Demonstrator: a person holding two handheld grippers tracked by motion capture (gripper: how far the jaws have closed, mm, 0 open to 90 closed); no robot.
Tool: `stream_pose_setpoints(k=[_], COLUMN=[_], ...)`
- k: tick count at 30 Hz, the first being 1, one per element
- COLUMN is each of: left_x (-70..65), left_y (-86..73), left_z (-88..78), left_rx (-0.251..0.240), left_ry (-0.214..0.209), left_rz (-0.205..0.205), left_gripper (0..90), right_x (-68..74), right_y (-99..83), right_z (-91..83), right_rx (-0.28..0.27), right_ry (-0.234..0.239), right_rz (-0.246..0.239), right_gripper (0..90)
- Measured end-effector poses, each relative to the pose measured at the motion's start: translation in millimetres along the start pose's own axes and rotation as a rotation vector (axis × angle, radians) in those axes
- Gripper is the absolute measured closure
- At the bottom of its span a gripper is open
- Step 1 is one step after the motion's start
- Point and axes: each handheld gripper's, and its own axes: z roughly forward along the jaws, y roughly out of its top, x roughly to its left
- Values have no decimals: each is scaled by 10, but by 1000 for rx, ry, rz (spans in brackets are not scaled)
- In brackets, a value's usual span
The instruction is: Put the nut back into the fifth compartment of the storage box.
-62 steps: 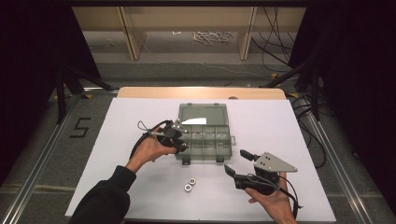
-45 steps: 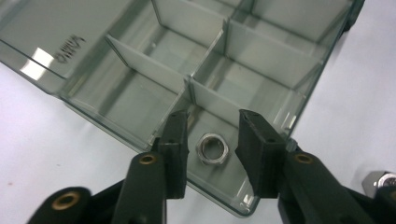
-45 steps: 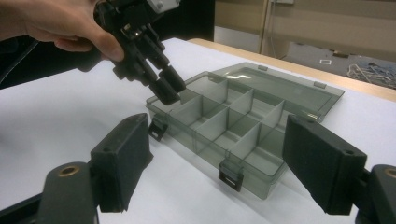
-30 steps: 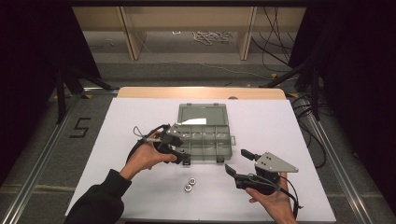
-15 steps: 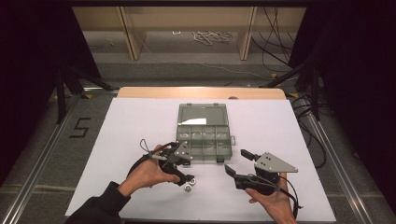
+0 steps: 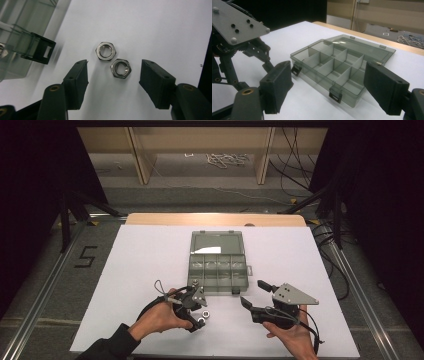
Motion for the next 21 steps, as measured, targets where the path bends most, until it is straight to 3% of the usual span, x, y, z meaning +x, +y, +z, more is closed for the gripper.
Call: stream_pose_setpoints(k=[7, 13, 21], left_x=[-20, -27, -33], left_y=[4, 2, 1], left_z=[58, 110, 144], left_rx=[20, 41, 45], left_ry=[-11, -33, -19], left_rz=[-27, -25, -38], left_gripper=[431, 491, 595], right_x=[2, -3, -4], right_y=[-1, 6, 4], right_z=[5, -13, -7], right_rx=[2, 22, 21], right_ry=[1, -5, -3], right_rz=[-3, -14, -14], right_gripper=[235, 235, 237])
